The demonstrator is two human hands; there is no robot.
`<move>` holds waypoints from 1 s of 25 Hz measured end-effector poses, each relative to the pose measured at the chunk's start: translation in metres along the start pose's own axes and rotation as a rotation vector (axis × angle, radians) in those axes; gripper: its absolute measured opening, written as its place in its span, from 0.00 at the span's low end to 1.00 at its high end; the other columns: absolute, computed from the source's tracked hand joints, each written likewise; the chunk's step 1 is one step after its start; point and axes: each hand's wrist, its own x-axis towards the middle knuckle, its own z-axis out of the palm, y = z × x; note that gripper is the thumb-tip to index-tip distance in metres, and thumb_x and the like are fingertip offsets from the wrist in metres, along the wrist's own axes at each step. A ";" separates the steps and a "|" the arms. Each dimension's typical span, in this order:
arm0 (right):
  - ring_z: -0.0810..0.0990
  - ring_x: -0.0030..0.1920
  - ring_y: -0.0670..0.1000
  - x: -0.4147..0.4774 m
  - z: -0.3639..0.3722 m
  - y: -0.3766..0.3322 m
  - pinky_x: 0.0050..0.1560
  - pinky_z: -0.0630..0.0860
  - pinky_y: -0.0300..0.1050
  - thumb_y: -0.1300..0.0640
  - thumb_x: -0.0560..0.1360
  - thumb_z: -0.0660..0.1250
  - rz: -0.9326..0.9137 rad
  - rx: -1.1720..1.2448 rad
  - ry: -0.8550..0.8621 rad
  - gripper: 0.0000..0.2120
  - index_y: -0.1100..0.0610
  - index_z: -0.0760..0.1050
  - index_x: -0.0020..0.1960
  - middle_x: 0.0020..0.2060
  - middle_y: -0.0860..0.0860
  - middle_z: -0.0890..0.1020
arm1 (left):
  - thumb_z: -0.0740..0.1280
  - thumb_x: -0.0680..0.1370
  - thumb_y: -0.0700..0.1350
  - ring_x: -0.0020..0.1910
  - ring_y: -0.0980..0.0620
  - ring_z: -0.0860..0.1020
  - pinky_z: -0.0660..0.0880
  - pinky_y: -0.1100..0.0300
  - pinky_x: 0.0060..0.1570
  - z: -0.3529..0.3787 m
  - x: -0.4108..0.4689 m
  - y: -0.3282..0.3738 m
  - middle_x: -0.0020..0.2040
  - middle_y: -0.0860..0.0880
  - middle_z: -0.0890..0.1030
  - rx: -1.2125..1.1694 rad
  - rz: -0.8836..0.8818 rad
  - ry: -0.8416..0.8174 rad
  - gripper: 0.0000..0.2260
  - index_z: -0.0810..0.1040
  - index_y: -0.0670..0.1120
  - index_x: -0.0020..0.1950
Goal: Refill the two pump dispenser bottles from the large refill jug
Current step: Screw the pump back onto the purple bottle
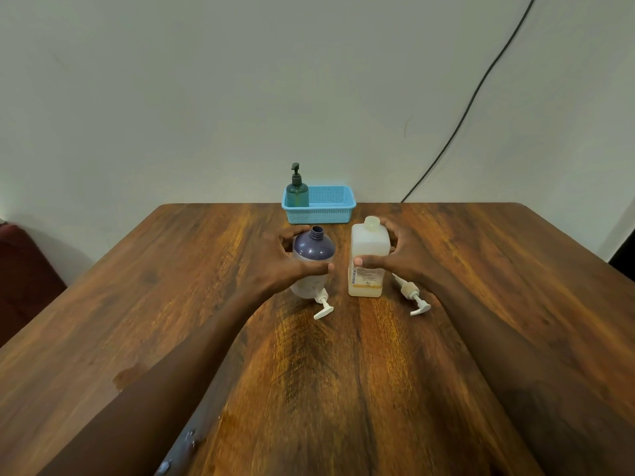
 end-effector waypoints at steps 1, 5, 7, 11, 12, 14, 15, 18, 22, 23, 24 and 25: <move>0.80 0.65 0.55 -0.002 0.000 -0.001 0.57 0.84 0.51 0.45 0.62 0.84 0.003 -0.001 -0.011 0.48 0.47 0.66 0.77 0.69 0.51 0.77 | 0.84 0.63 0.55 0.49 0.67 0.78 0.72 0.80 0.41 -0.001 -0.001 0.001 0.54 0.60 0.81 -0.001 0.001 0.001 0.32 0.77 0.57 0.63; 0.71 0.69 0.46 -0.010 0.003 -0.021 0.65 0.72 0.45 0.40 0.66 0.82 -0.147 -0.129 0.214 0.47 0.46 0.64 0.78 0.76 0.48 0.71 | 0.84 0.63 0.55 0.47 0.68 0.77 0.74 0.73 0.44 -0.009 -0.005 -0.001 0.52 0.61 0.79 0.016 -0.023 0.040 0.33 0.78 0.55 0.65; 0.74 0.66 0.44 -0.012 0.008 -0.038 0.65 0.71 0.35 0.46 0.71 0.79 -0.374 -0.199 0.384 0.35 0.51 0.71 0.74 0.71 0.49 0.77 | 0.84 0.62 0.57 0.48 0.64 0.79 0.76 0.69 0.46 -0.015 -0.007 -0.006 0.53 0.60 0.81 0.037 -0.035 0.064 0.35 0.80 0.52 0.66; 0.85 0.55 0.50 -0.013 0.030 -0.060 0.56 0.82 0.44 0.64 0.73 0.75 -0.721 -0.272 0.286 0.13 0.57 0.84 0.57 0.54 0.53 0.87 | 0.84 0.62 0.55 0.54 0.56 0.81 0.78 0.65 0.50 -0.025 -0.013 -0.020 0.59 0.54 0.84 0.032 -0.045 0.078 0.36 0.80 0.50 0.68; 0.86 0.51 0.51 -0.013 0.038 -0.060 0.53 0.83 0.46 0.67 0.72 0.73 -0.734 -0.274 0.197 0.12 0.58 0.86 0.54 0.50 0.52 0.88 | 0.84 0.63 0.55 0.54 0.55 0.82 0.79 0.63 0.52 -0.028 -0.015 -0.024 0.60 0.53 0.84 0.039 -0.047 0.084 0.36 0.80 0.50 0.68; 0.86 0.44 0.49 -0.012 0.052 -0.059 0.48 0.84 0.47 0.68 0.70 0.69 -0.673 -0.303 0.007 0.13 0.57 0.87 0.50 0.45 0.51 0.88 | 0.84 0.62 0.57 0.55 0.56 0.82 0.81 0.59 0.54 -0.035 -0.018 -0.031 0.60 0.52 0.85 0.043 -0.055 0.098 0.37 0.80 0.51 0.68; 0.85 0.43 0.49 -0.010 0.060 -0.055 0.47 0.83 0.49 0.67 0.70 0.69 -0.612 -0.365 -0.100 0.14 0.55 0.87 0.49 0.44 0.50 0.88 | 0.83 0.60 0.60 0.54 0.57 0.82 0.82 0.58 0.54 -0.038 -0.020 -0.034 0.59 0.53 0.85 0.038 -0.056 0.103 0.38 0.80 0.52 0.68; 0.83 0.49 0.49 -0.005 0.081 -0.041 0.51 0.82 0.52 0.64 0.71 0.73 -0.460 -0.691 -0.415 0.17 0.45 0.85 0.54 0.52 0.47 0.86 | 0.79 0.56 0.67 0.54 0.61 0.82 0.82 0.59 0.54 -0.047 -0.025 -0.040 0.57 0.55 0.84 0.023 -0.064 0.115 0.42 0.80 0.52 0.67; 0.81 0.61 0.49 -0.006 0.094 -0.036 0.58 0.80 0.46 0.64 0.74 0.74 -0.488 -0.876 -0.554 0.23 0.42 0.82 0.62 0.63 0.46 0.82 | 0.79 0.56 0.68 0.55 0.60 0.82 0.82 0.58 0.55 -0.053 -0.027 -0.047 0.58 0.55 0.84 0.015 -0.081 0.124 0.42 0.81 0.52 0.67; 0.81 0.60 0.50 -0.006 0.095 -0.036 0.58 0.80 0.45 0.64 0.75 0.73 -0.493 -0.883 -0.552 0.22 0.44 0.82 0.63 0.63 0.47 0.82 | 0.79 0.56 0.68 0.55 0.60 0.82 0.82 0.58 0.55 -0.053 -0.028 -0.048 0.58 0.55 0.84 0.015 -0.087 0.125 0.43 0.81 0.52 0.67; 0.82 0.60 0.50 -0.005 0.095 -0.035 0.57 0.80 0.44 0.63 0.76 0.72 -0.498 -0.888 -0.544 0.20 0.45 0.82 0.64 0.62 0.47 0.83 | 0.79 0.56 0.68 0.55 0.60 0.82 0.82 0.58 0.55 -0.053 -0.029 -0.048 0.59 0.55 0.84 0.015 -0.090 0.126 0.43 0.81 0.52 0.68; 0.83 0.58 0.50 -0.006 0.095 -0.035 0.56 0.81 0.44 0.63 0.76 0.73 -0.490 -0.886 -0.538 0.20 0.45 0.82 0.64 0.61 0.48 0.83 | 0.79 0.57 0.68 0.55 0.59 0.82 0.82 0.58 0.54 -0.054 -0.030 -0.049 0.59 0.54 0.84 0.013 -0.091 0.123 0.43 0.80 0.51 0.68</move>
